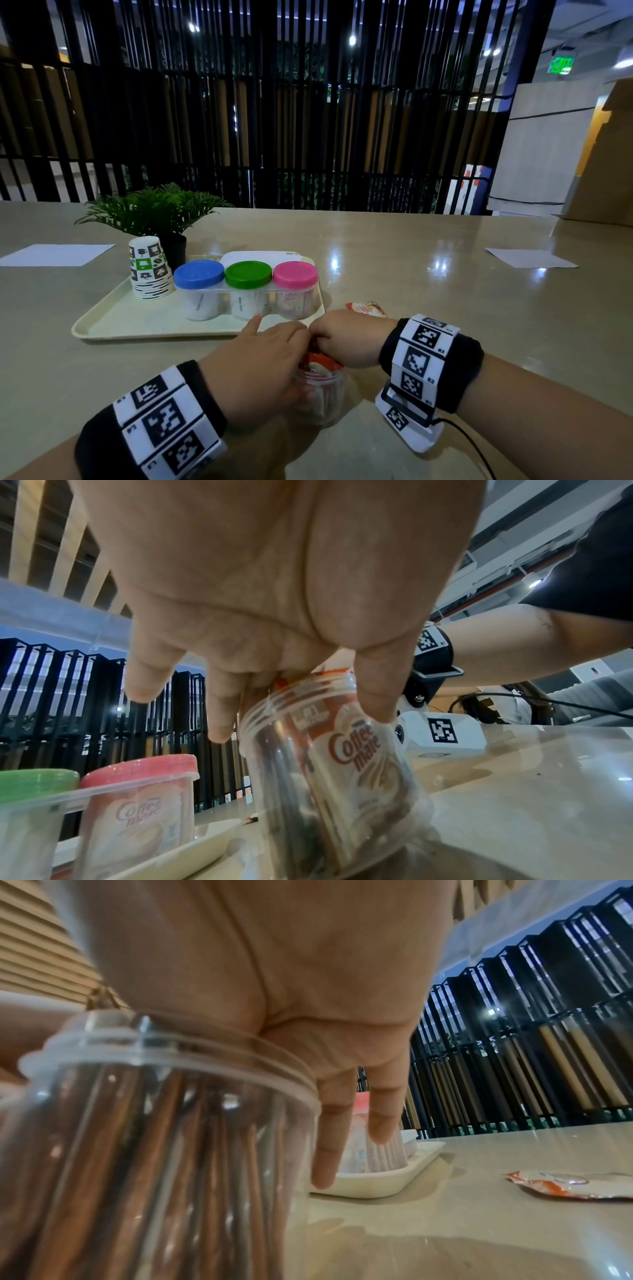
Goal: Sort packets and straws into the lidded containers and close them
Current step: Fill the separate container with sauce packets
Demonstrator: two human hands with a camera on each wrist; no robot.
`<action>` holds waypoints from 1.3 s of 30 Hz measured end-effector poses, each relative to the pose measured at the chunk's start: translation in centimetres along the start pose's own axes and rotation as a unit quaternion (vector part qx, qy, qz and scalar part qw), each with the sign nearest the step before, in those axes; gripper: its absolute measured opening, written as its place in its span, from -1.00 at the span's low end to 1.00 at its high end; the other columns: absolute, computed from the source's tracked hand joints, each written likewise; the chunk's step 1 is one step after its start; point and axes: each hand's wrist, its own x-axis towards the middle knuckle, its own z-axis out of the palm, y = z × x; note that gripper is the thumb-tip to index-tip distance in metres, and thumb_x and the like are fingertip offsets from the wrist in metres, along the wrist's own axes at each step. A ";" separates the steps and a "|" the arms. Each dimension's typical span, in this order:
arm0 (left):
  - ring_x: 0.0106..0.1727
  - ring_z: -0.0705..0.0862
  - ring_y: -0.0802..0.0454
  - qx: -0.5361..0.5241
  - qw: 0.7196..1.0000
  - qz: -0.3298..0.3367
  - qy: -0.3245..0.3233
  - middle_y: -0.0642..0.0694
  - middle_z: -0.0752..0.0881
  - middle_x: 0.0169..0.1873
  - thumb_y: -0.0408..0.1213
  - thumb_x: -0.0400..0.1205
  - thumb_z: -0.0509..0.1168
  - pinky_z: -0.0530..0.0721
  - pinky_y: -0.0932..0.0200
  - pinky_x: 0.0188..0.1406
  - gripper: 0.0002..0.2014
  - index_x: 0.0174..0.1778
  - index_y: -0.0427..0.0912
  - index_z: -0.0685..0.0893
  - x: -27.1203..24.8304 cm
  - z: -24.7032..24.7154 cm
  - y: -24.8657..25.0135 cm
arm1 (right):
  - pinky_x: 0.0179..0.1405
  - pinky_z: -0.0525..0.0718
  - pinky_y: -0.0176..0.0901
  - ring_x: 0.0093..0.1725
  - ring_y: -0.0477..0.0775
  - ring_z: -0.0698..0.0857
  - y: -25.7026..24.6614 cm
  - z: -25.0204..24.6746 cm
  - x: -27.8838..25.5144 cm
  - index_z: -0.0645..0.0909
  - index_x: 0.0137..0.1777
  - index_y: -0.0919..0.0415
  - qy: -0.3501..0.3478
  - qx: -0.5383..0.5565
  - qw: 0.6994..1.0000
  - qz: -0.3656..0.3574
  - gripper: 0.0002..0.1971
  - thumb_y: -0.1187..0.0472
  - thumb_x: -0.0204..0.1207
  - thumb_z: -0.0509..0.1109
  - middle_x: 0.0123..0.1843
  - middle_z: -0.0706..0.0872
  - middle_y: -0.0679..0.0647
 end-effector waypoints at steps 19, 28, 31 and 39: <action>0.72 -0.16 0.02 0.090 0.994 0.013 -0.053 -0.08 -0.22 0.72 -0.02 0.80 -0.05 -0.21 -0.18 0.68 -0.34 0.70 -0.06 -0.28 -0.3 1.2 0.5 | -0.04 0.69 -0.15 -0.05 -0.01 0.69 -0.3 -2.3 -3.0 0.67 0.20 0.10 -0.028 -0.055 0.998 -0.015 -0.70 0.01 0.56 0.31 0.00 0.73 0.01; 0.72 -0.11 0.00 0.098 0.994 0.011 -0.043 -0.09 -0.19 0.72 0.05 0.77 -0.06 -0.16 -0.13 0.69 -0.30 0.71 -0.10 -0.28 -0.4 1.4 0.6 | -0.11 0.57 -0.15 -0.09 0.07 0.62 -1.1 -1.1 -3.1 0.53 0.12 0.15 -0.050 -0.072 0.996 -0.034 -0.81 0.07 0.63 0.24 -0.01 0.67 0.10; 0.70 0.01 0.01 0.095 0.995 0.011 -0.008 -0.08 -0.09 0.72 0.13 0.69 -0.11 -0.09 -0.09 0.66 -0.26 0.72 -0.12 -0.20 -0.1 1.7 0.5 | 0.03 0.65 -0.01 -0.01 0.12 0.65 -1.2 -0.4 -2.9 0.54 0.20 0.18 -0.030 -0.071 0.997 -0.020 -0.78 0.15 0.64 0.19 0.05 0.68 0.14; 0.67 0.14 -0.06 0.093 0.995 -0.006 0.020 -0.14 0.05 0.68 -0.01 0.75 0.07 0.02 -0.10 0.64 -0.30 0.72 -0.14 -0.11 0.0 1.7 1.1 | -0.05 0.56 -0.10 -0.08 0.08 0.59 -0.9 -0.1 -3.1 0.56 0.17 0.23 -0.004 -0.012 1.000 -0.022 -0.79 0.22 0.67 0.15 0.06 0.67 0.19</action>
